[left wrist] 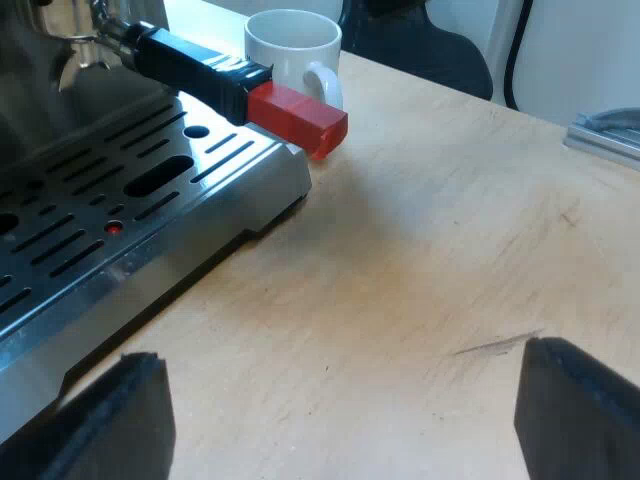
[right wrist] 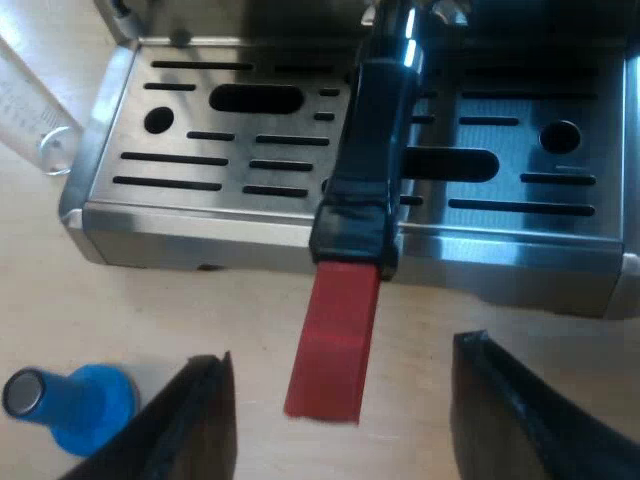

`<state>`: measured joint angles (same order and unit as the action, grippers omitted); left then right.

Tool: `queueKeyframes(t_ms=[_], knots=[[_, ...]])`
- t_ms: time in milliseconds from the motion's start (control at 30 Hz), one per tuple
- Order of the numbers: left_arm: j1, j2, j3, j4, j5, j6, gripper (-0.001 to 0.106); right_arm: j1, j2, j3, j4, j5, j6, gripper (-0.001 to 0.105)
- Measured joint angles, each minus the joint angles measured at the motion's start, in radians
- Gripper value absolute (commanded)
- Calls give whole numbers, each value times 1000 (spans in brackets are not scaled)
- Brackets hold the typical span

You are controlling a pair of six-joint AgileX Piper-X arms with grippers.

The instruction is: Grind coffee beans and then tamp

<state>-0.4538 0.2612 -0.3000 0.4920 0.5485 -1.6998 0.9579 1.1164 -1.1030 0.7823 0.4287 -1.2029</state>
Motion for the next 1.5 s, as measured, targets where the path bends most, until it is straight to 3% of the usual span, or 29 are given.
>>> queueKeyframes(t_ms=[267, 833, 1500], knots=[[0, 0, 0, 0, 0, 0, 71, -57, 129, -80, 39, -108, 3, 51], [0, 0, 0, 7, 0, 0, 71, -90, 261, -83, 59, -122, 13, 51], [0, 0, 0, 7, 0, 0, 71, -112, 364, -83, -54, -124, 14, 51]])
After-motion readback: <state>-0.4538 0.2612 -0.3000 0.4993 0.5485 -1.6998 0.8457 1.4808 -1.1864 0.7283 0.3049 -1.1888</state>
